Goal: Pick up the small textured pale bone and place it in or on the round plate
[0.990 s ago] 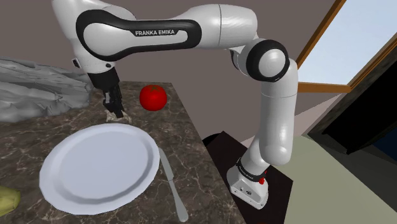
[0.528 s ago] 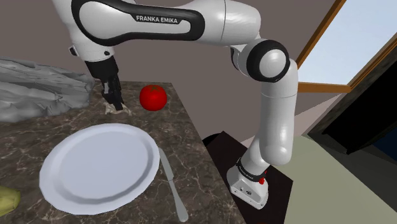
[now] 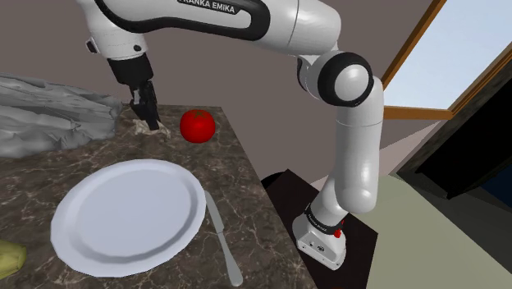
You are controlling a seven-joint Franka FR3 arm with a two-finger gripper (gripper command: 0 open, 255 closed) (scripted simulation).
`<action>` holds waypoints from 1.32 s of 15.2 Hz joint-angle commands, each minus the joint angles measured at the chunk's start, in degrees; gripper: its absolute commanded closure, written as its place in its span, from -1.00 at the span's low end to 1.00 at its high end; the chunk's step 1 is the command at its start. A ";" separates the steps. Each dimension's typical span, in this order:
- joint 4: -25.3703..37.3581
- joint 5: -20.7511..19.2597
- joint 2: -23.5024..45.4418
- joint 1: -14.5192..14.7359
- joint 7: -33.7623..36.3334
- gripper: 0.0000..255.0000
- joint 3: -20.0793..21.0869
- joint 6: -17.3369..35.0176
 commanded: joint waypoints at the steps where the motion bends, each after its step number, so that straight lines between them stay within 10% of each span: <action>1: 0.77 0.28 -0.13 0.93 1.18 1.00 0.39 -0.94; 13: -0.43 3.43 -1.16 10.70 15.79 1.00 4.85 -0.76; 20: -6.38 3.79 -1.98 9.78 15.74 1.00 4.84 4.34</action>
